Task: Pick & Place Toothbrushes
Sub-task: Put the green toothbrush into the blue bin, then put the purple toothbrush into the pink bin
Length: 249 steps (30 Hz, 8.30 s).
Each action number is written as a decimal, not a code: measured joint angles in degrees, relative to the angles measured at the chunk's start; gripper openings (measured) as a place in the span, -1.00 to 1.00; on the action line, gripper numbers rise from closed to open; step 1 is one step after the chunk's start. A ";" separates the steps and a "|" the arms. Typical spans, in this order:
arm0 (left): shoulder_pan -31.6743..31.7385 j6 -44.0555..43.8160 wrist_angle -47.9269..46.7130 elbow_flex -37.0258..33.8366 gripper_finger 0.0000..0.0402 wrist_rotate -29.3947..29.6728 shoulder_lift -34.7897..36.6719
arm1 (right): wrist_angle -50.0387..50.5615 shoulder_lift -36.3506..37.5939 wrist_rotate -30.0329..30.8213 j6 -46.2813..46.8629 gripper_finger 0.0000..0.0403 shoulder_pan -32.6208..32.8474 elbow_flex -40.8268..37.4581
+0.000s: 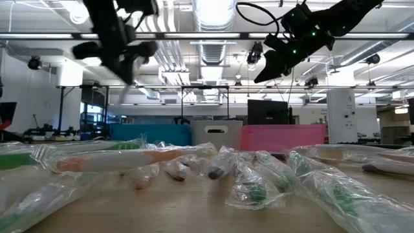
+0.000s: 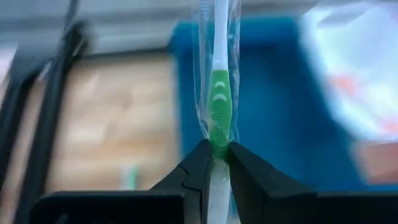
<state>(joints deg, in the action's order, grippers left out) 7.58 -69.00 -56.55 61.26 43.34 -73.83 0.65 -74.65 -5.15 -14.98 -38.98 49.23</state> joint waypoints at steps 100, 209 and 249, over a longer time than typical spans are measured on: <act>16.97 44.92 15.90 14.42 -0.49 -19.42 -15.80 | 3.60 0.28 0.24 2.86 -0.96 7.86 -1.14; 3.86 73.78 82.54 -29.69 -0.75 -46.93 7.65 | 35.60 -31.98 40.35 -28.48 -0.21 56.08 21.76; 3.80 66.98 79.95 -29.69 -0.75 -46.95 7.61 | 43.79 -31.93 14.58 22.64 -0.64 49.47 22.25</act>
<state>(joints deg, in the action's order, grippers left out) 11.38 -2.02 23.40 31.57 -3.62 -66.22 44.44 -106.59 9.43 7.65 10.48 71.48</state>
